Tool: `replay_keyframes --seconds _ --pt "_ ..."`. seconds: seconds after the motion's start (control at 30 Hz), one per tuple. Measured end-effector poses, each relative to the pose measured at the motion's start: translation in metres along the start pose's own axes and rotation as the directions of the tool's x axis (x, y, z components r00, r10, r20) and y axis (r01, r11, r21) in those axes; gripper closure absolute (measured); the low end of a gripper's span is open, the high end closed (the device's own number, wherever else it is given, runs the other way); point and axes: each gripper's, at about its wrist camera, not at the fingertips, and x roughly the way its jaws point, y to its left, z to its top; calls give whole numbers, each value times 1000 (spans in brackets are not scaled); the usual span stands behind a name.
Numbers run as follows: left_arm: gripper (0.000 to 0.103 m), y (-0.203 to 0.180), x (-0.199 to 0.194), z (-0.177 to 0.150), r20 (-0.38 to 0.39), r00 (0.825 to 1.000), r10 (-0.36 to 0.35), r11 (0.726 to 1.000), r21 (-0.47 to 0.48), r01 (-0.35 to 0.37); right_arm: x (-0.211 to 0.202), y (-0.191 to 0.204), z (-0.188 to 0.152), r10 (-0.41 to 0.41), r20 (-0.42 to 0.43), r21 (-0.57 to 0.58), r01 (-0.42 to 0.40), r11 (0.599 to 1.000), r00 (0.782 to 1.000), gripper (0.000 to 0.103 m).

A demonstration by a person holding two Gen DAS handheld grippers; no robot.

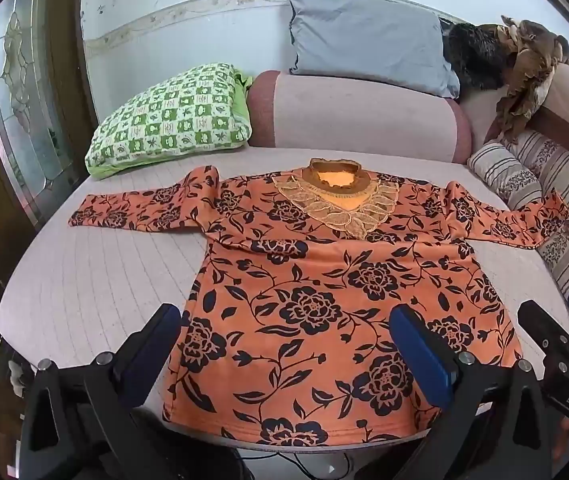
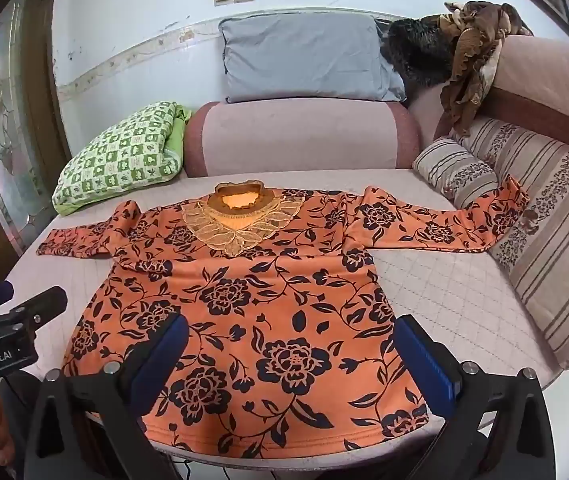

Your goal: Fold small clothes

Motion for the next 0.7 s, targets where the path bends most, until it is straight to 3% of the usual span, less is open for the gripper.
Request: replay_keyframes --seconds 0.27,0.7 --pt "0 14 11 -3 -27 999 -21 999 -51 20 7 7 -10 5 -30 -29 -6 1000 1000 0" --pt "0 17 15 -7 -31 999 -21 998 -57 19 7 14 -6 4 -36 -47 -5 999 999 0"
